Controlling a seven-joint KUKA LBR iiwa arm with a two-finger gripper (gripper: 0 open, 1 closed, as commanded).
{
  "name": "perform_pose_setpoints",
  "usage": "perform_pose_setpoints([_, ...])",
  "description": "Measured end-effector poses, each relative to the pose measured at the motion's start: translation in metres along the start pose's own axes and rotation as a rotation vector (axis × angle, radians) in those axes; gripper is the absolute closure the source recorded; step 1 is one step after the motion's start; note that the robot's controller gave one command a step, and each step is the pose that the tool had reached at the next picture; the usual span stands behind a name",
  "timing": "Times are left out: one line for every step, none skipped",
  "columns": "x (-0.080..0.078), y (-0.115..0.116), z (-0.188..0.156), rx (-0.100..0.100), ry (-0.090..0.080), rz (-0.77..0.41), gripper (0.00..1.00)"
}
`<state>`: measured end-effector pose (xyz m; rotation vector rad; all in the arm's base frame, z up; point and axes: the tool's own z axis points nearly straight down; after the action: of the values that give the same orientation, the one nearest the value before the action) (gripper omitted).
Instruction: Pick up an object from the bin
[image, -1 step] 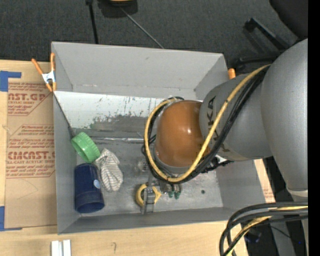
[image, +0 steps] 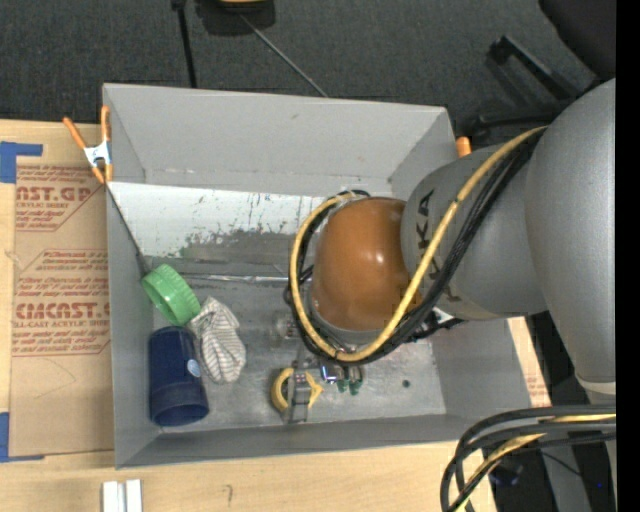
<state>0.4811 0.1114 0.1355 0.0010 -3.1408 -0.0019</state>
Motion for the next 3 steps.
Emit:
perform_pose_setpoints([-0.0150,-0.0827,0.0659,0.001,0.000,-0.118,1.00])
perform_pose_setpoints([-0.0151,-0.0824,0.0659,0.000,0.000,-0.118,0.00])
perform_pose_setpoints([-0.0151,-0.0823,0.0659,0.000,0.000,-0.118,0.00])
